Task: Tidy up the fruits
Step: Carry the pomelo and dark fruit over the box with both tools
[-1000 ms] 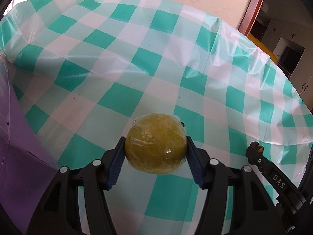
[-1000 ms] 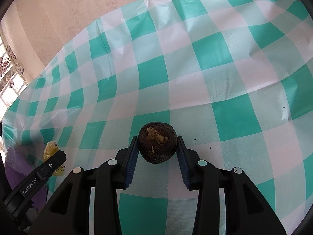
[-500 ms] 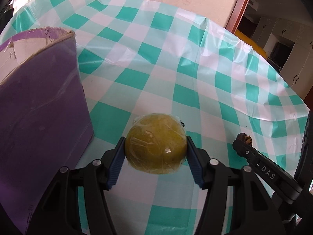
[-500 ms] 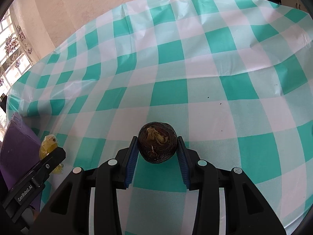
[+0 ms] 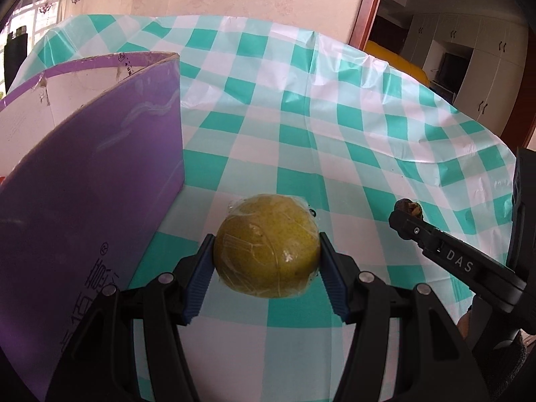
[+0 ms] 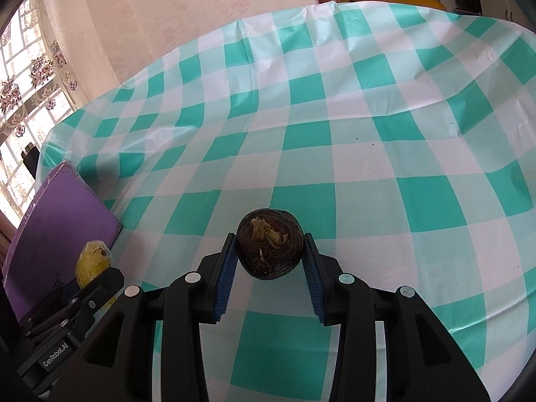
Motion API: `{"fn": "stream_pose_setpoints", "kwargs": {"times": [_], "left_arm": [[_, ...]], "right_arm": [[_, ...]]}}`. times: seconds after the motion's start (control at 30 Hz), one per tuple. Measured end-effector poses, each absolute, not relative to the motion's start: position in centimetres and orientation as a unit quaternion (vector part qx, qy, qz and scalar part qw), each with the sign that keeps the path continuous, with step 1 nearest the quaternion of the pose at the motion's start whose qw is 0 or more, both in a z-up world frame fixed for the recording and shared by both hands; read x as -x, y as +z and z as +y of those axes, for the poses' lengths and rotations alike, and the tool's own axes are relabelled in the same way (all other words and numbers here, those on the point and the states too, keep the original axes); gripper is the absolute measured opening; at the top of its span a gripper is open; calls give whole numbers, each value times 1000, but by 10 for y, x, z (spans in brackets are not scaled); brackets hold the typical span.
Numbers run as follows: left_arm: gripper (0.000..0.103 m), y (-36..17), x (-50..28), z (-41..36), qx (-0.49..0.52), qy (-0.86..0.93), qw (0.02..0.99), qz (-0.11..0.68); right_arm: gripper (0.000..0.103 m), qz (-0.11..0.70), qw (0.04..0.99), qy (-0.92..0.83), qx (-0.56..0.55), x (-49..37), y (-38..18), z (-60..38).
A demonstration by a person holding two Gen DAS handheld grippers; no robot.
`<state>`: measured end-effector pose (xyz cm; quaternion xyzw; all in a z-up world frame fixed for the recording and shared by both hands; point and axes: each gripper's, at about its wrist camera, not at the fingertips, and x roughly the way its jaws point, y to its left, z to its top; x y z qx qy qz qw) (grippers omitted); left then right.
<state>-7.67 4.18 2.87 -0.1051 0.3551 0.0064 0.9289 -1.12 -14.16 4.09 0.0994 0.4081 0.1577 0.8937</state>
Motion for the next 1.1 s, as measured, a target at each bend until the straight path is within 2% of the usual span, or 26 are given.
{"fn": "stream_pose_setpoints", "kwargs": {"times": [0.57, 0.9, 1.1], "left_arm": [[60, 45, 140, 30, 72, -44, 947, 310], [60, 98, 194, 40, 48, -45, 974, 216], [60, 125, 216, 72, 57, -14, 980, 189]], "right_arm": [[39, 401, 888, 202, -103, 70, 50, -128], [39, 373, 885, 247, -129, 86, 76, -108], [39, 350, 885, 281, -122, 96, 98, -85]]}}
